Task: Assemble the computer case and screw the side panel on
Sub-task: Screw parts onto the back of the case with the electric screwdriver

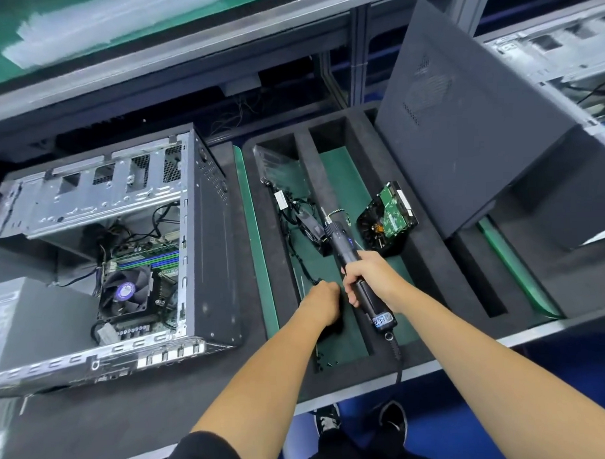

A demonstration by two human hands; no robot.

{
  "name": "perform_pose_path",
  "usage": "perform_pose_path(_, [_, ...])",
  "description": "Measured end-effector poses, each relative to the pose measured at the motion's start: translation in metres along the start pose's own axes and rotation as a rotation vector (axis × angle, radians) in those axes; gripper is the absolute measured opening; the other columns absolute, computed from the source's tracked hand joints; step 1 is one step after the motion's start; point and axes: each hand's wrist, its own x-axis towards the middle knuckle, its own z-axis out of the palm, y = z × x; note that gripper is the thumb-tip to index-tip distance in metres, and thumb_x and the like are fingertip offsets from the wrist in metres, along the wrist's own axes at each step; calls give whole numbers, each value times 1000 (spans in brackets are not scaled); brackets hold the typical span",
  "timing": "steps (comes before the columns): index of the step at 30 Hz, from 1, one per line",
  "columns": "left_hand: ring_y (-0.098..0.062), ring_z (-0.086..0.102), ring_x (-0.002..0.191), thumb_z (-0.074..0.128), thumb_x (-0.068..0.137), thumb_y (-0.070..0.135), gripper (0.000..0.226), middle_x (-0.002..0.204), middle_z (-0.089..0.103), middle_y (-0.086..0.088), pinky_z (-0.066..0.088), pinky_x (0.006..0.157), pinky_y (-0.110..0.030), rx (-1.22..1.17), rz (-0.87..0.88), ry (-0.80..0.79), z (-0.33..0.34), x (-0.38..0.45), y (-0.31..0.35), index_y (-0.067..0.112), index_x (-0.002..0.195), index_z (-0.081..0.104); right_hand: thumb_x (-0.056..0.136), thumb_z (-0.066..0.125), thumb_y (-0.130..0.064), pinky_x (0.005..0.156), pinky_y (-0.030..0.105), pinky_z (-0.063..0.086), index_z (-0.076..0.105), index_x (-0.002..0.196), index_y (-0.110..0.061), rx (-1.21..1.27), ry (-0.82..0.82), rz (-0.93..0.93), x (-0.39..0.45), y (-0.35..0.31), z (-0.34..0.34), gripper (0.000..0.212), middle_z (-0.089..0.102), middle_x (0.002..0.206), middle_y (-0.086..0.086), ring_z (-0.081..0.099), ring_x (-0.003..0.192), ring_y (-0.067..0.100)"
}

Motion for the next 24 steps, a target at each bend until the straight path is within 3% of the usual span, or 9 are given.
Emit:
perform_pose_path(10, [-30, 59, 103, 47, 87, 0, 34, 116, 57, -13, 51, 86, -39, 51, 13, -16, -1, -3, 2, 7, 119, 54, 56, 53, -5, 45, 30, 43, 47, 76, -5, 4, -13, 9, 3, 1, -2, 21, 51, 56, 17, 48, 43, 26])
perform_pose_path(15, [-28, 55, 82, 60, 84, 7, 27, 109, 60, -14, 46, 64, -33, 430, 221, -260, 4, -27, 1, 2, 110, 57, 57, 51, -5, 45, 27, 43, 47, 75, -4, 7, -28, 7, 0, -2, -2, 19, 51, 53, 18, 48, 41, 27])
perform_pose_path(18, [-30, 57, 83, 58, 83, 3, 25, 106, 61, -12, 45, 59, -33, 600, 290, -274, 8, -35, 2, 3, 108, 59, 68, 48, 2, 45, 27, 43, 47, 76, -4, 1, -29, 5, -2, -5, -1, 10, 51, 53, 18, 48, 41, 27])
perform_pose_path(24, [-36, 60, 99, 49, 91, -2, 25, 111, 62, -16, 53, 80, -46, 759, 446, -257, 21, -38, 5, -1, 114, 58, 74, 44, 8, 45, 25, 42, 47, 75, -4, -15, -17, 7, -3, -7, -1, 12, 50, 51, 17, 47, 40, 26])
